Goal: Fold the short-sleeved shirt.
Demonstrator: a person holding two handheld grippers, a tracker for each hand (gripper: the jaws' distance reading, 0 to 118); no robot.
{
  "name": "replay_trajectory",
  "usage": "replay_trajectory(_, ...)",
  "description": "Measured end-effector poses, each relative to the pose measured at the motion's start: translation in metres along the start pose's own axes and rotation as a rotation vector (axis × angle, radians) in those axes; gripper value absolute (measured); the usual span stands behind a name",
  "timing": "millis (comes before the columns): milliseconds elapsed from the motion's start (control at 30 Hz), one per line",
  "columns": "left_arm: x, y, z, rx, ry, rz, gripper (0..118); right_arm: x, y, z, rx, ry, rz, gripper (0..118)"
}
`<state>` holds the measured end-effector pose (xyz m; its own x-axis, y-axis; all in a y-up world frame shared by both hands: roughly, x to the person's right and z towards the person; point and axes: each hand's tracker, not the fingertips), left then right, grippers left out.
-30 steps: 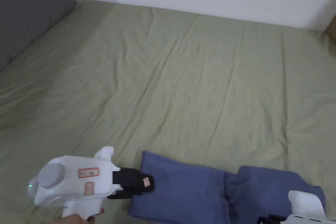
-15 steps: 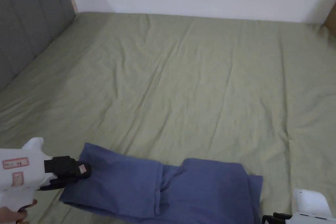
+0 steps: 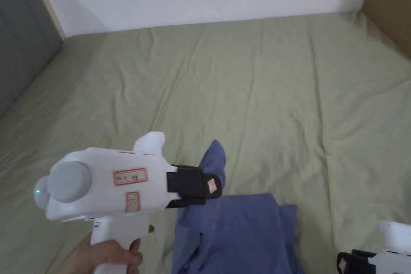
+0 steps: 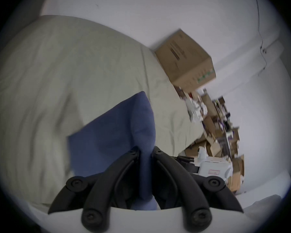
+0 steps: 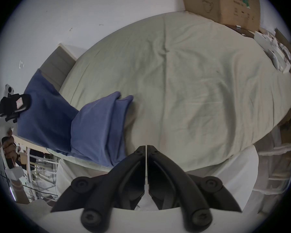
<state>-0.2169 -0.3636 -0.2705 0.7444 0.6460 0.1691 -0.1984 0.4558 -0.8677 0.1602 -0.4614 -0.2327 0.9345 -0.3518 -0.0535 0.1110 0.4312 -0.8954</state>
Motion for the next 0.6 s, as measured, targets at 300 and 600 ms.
replay_trajectory(300,0.021,-0.017,-0.150,-0.263,-0.002,0.007,111,0.054,-0.010,0.027,0.043,-0.059,-0.116,2)
replay_trajectory(600,-0.037,-0.014,-0.072,-0.046,0.174,0.080,4,0.053,-0.007,0.021,0.037,-0.082,-0.122,2)
